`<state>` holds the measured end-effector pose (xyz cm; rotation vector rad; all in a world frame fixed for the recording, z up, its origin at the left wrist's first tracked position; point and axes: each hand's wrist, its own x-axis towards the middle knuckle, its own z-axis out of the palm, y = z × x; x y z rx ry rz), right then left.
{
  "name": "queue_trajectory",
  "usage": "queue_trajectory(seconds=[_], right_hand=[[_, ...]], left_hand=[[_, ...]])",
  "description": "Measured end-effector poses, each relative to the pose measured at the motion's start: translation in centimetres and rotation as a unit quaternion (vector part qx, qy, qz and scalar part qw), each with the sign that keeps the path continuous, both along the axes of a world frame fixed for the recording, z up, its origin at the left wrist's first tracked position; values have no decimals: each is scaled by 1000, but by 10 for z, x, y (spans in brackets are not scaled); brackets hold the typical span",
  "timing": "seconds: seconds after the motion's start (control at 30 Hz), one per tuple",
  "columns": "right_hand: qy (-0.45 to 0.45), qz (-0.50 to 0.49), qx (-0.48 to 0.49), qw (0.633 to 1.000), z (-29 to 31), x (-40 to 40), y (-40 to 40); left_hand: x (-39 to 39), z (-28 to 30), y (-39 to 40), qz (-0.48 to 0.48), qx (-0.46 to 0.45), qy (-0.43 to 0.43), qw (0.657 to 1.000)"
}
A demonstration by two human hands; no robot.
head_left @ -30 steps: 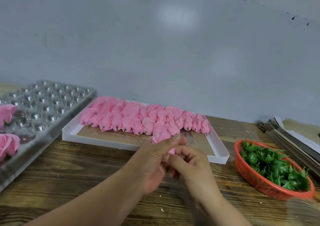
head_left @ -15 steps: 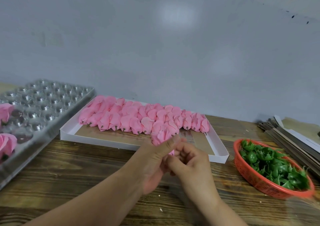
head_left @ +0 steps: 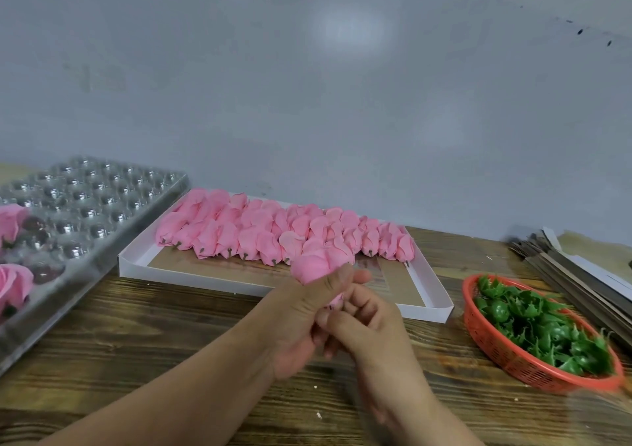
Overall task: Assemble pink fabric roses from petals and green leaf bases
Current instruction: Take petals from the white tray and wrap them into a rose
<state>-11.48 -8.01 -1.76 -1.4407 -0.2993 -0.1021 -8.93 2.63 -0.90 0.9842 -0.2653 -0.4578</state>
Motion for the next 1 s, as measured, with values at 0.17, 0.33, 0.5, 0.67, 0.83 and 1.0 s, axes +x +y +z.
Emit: queue_trajectory(seconds=[0.17, 0.33, 0.5, 0.67, 0.83, 1.0], right_hand=[[-79, -91, -82, 989, -6, 2, -1], [-23, -54, -9, 998, -6, 2, -1], [62, 18, 52, 997, -1, 2, -3], [18, -36, 28, 999, -3, 1, 0], [-23, -84, 2, 996, -6, 1, 0], [34, 11, 37, 999, 2, 1, -3]], left_hand=[[-1, 0, -6, 44, -14, 14, 999], [-6, 3, -3, 14, 29, -32, 999], [-3, 3, 3, -16, 35, -25, 999], [-5, 3, -3, 7, 25, -36, 999], [-6, 0, -8, 33, 20, -12, 999], [-6, 7, 3, -20, 27, -53, 998]])
